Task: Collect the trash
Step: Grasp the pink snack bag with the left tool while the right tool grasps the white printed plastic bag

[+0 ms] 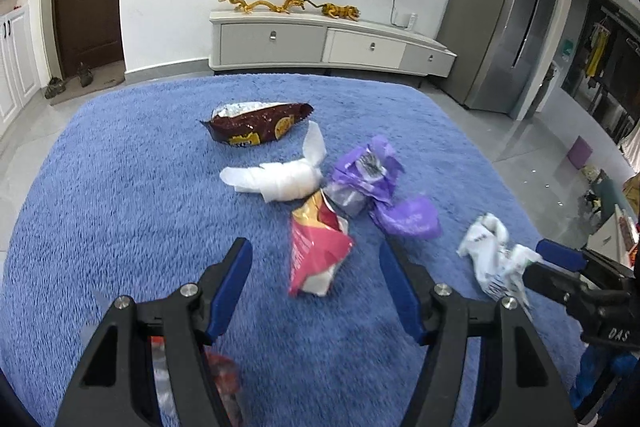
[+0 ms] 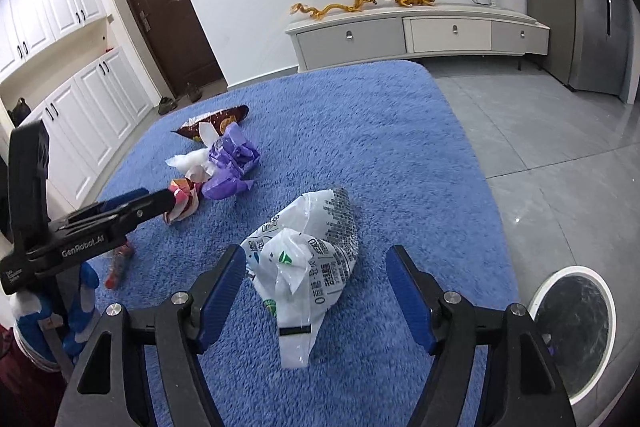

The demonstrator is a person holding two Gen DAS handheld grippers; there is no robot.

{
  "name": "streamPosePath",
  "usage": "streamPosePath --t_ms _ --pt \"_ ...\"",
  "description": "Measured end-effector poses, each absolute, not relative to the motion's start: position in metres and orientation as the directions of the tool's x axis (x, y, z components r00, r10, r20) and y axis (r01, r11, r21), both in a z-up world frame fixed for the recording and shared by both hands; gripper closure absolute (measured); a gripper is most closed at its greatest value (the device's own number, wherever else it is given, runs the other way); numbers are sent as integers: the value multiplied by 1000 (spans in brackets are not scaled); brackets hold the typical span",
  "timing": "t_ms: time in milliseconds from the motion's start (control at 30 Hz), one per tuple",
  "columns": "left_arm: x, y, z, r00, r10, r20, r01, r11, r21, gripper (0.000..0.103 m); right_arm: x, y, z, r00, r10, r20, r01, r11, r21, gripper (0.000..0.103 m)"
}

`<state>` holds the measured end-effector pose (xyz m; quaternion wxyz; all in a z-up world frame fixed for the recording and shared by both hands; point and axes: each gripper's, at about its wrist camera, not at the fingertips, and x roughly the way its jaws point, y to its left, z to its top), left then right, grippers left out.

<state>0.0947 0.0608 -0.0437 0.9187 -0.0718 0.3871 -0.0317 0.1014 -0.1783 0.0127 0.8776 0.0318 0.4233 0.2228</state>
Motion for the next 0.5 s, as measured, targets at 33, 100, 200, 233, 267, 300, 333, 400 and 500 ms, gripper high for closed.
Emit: streamPosePath --t_ms 33,100,200,233,267,300,333,400,500 --pt "97 59 -45 699 -105 -707 -1 989 -147 39 102 -176 10 542 417 -729 -368 898 241 32" --pt "103 57 -48 697 -101 -710 0 990 -141 39 104 -174 8 538 414 -734 -376 898 231 32" --pt "109 52 -52 693 -83 -716 -5 993 -120 39 107 -172 4 530 417 -738 -381 895 232 32" --pt "109 50 -52 693 -76 -717 -6 994 -112 39 108 -172 3 529 419 -738 -382 894 234 32" --pt "110 49 -53 693 -72 -717 -6 994 -106 39 108 -172 3 528 419 -738 -382 894 235 32" --pt "112 48 -54 692 -73 -718 -5 994 -105 39 109 -171 3 527 418 -739 -382 894 233 32" --pt "113 47 -55 689 -75 -721 -4 994 -107 39 110 -171 2 527 418 -741 -382 894 233 32" --pt "114 47 -58 687 -75 -722 -3 994 -106 39 112 -171 1 522 420 -742 -383 893 236 32" --pt "116 44 -61 686 -70 -725 -3 995 -98 39 115 -169 -4 512 418 -750 -385 893 234 30"
